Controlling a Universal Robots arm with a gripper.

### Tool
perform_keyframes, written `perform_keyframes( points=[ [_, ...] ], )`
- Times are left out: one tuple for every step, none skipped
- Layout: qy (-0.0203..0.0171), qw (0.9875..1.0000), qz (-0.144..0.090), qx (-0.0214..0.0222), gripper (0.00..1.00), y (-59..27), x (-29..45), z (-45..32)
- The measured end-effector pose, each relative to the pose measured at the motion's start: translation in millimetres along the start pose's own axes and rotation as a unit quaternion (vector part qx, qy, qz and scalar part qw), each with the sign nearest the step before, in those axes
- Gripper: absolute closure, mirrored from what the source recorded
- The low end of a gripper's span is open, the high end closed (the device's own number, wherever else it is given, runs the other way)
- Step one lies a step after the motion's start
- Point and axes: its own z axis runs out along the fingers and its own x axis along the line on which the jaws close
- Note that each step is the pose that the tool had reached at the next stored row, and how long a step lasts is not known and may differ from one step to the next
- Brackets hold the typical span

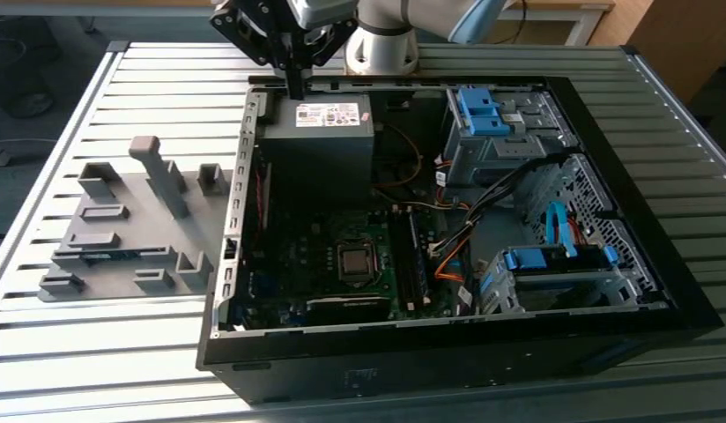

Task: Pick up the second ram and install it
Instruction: 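Reach for the second ram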

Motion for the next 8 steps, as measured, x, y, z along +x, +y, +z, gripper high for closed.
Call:
perform_keyframes(
  points=[
    [0.0000, 1.0000, 0.000, 0.0000, 0.89, 0.0, 0.3, 0.0],
    [0.0000, 1.0000, 0.000, 0.0000, 0.89, 0.0, 0.6, 0.0],
    [0.0000, 1.0000, 0.000, 0.0000, 0.89, -0.1, 0.9, 0.1],
    [0.0000, 1.0000, 0.000, 0.0000, 0.89, -0.1, 1.1, 0.1],
    [0.0000, 1.0000, 0.000, 0.0000, 0.89, -0.1, 1.4, 0.2],
    [0.0000, 1.0000, 0.000, 0.0000, 0.89, -0.1, 1.7, 0.2],
    [0.0000, 1.0000, 0.000, 0.0000, 0.89, -0.2, 2.0, 0.2],
    [0.0000, 1.0000, 0.000, 0.0000, 0.89, -0.2, 2.3, 0.3]
  ],
)
